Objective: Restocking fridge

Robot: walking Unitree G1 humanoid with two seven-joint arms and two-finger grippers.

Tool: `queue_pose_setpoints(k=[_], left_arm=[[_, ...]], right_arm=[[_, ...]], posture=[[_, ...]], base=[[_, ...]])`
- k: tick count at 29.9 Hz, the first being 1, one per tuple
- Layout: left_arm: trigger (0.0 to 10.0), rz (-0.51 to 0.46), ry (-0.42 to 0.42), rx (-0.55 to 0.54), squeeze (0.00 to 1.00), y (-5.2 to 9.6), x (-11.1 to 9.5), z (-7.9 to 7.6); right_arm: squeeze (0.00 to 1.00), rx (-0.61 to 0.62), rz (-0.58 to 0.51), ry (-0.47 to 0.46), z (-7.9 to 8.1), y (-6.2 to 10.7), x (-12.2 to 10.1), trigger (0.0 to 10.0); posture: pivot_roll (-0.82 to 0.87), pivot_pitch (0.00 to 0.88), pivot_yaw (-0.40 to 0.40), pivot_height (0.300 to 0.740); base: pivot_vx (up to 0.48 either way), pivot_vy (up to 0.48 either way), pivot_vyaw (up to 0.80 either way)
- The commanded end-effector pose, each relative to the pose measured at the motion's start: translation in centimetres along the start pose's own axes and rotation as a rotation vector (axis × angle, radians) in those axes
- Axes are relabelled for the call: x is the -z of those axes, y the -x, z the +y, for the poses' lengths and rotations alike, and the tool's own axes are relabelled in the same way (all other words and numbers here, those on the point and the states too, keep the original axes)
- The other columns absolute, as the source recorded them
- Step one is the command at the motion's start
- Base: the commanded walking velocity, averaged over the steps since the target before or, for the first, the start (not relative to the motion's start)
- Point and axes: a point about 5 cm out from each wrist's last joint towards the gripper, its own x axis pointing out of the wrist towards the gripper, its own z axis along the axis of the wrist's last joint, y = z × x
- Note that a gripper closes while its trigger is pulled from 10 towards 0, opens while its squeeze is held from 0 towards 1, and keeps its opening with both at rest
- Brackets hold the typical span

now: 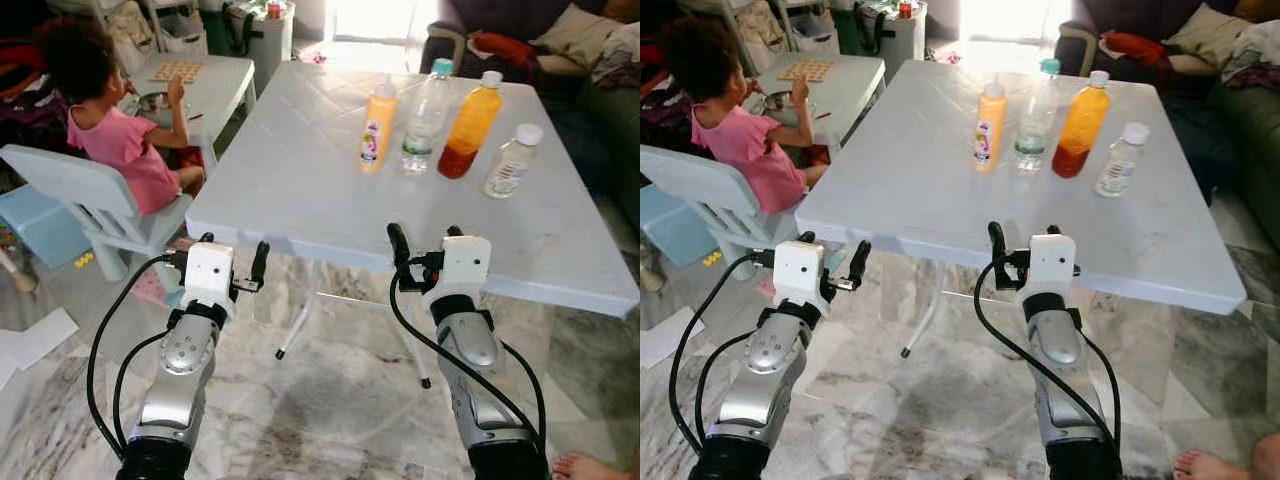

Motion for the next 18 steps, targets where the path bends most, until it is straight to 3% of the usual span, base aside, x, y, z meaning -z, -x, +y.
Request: queue_pose_setpoints(k=[1,18], left_arm=[[10.0,0.001,-0.005,0.01,0.0,-0.19,-0.17,-0.03],[10.0,-0.008,-0.007,0.024,0.0,-0.53,-0.36,-0.31]], right_arm=[[0.0,-0.018,-0.03,0.005,0.45,-0.32,-0.7,10.0],[0.0,-0.019,-0.046,-0.005,0.4,-0.51,-0.91,10.0]], posture=[[0.04,0.0,-0.013,0.74],[0.03,0.0,-0.01,0.74]], base=[[0.405,0.0,0.0],[0.428,0.0,0.0]])
